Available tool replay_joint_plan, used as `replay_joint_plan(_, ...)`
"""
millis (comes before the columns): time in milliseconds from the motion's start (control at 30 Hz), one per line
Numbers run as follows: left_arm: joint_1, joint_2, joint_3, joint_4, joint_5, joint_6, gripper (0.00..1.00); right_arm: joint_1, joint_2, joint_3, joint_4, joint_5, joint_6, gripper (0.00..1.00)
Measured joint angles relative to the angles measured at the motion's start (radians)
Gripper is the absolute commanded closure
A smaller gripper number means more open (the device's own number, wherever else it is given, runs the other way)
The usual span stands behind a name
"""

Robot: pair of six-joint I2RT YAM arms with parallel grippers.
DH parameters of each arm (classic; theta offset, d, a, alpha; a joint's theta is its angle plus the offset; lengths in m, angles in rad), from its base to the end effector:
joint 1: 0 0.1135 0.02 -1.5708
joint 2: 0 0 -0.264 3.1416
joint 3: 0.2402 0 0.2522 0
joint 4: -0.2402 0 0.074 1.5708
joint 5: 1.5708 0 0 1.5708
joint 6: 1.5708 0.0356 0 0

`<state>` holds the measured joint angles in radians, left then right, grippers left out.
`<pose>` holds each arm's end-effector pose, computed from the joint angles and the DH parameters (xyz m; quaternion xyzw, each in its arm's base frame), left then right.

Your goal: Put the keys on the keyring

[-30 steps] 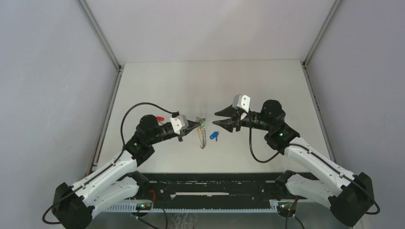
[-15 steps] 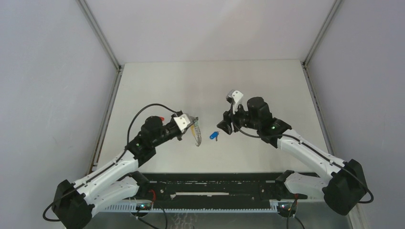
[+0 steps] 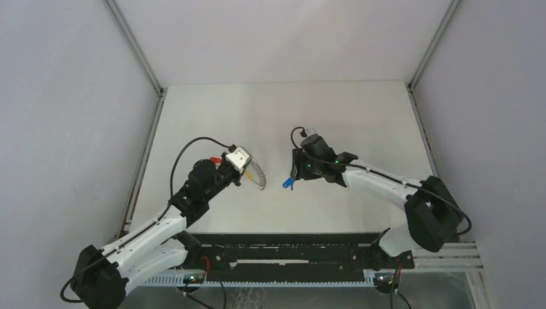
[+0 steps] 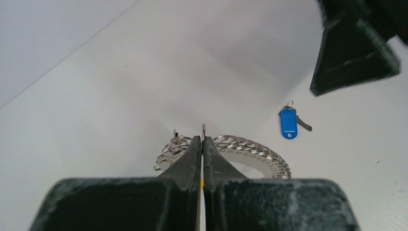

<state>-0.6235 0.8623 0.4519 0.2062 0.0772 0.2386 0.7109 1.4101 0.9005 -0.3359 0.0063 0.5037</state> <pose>0.1640 -0.1213 0.2490 0.3459 0.6938 -0.1500 0.6135 0.2226 0.1914 0.2250 -0.0956 0.9301 0.2000 0.2930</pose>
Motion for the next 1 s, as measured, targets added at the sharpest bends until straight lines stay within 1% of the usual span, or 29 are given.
replay_joint_plan(133,0.006,-0.025,-0.009,0.018,-0.014,-0.013,1.00,0.053,0.127,0.066,-0.005,0.103,0.161,0.50)
replay_joint_plan(267,0.008,-0.039,-0.014,0.019,-0.023,-0.019,1.00,0.112,0.212,0.077,-0.017,0.220,0.317,0.51)
replay_joint_plan(467,0.008,-0.054,-0.014,0.024,-0.023,-0.021,1.00,0.150,0.256,0.080,-0.028,0.328,0.489,0.61)
replay_joint_plan(600,0.008,-0.054,-0.014,0.024,-0.023,-0.023,1.00,0.154,0.285,0.093,-0.028,0.385,0.567,0.66)
replay_joint_plan(733,0.008,-0.055,-0.014,0.024,-0.023,-0.024,1.00,0.154,0.308,0.101,-0.033,0.430,0.621,0.67)
replay_joint_plan(1000,0.008,-0.061,-0.014,0.024,-0.023,-0.028,1.00,0.154,0.322,0.107,-0.027,0.453,0.676,0.70)
